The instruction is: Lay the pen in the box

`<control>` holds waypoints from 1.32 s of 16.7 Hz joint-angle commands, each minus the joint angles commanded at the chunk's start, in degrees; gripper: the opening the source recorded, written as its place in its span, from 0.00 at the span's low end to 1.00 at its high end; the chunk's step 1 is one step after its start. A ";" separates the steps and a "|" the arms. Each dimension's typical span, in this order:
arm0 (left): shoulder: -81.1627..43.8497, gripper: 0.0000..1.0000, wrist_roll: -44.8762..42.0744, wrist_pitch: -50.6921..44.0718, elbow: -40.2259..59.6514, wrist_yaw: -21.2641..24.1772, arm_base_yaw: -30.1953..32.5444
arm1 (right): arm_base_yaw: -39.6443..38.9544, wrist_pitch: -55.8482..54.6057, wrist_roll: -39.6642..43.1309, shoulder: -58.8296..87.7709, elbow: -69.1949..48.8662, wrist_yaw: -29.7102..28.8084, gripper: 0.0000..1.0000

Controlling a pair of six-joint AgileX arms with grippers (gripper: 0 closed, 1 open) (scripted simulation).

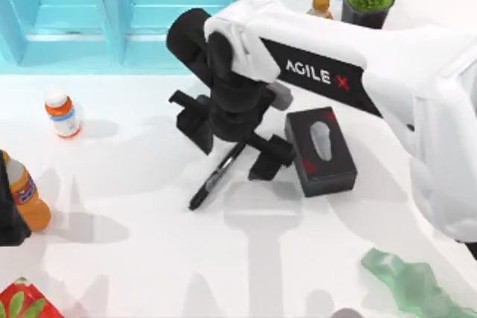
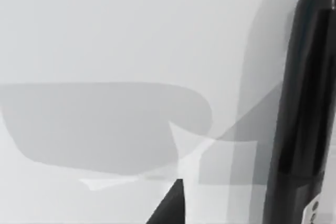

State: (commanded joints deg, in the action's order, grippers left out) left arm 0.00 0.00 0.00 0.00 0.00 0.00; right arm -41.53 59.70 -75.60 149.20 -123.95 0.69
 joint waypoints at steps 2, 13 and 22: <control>0.00 1.00 0.00 0.00 0.00 0.00 0.00 | 0.00 0.00 0.00 0.00 0.00 0.00 0.25; 0.00 1.00 0.00 0.00 0.00 0.00 0.00 | 0.00 0.00 0.00 0.00 0.00 0.00 0.00; 0.00 1.00 0.00 0.00 0.00 0.00 0.00 | -6.97 9.74 -3.28 -4.96 -9.13 0.18 0.00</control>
State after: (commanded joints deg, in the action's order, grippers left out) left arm 0.00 0.00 0.00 0.00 0.00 0.00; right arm -48.50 69.44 -78.88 144.24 -133.08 0.86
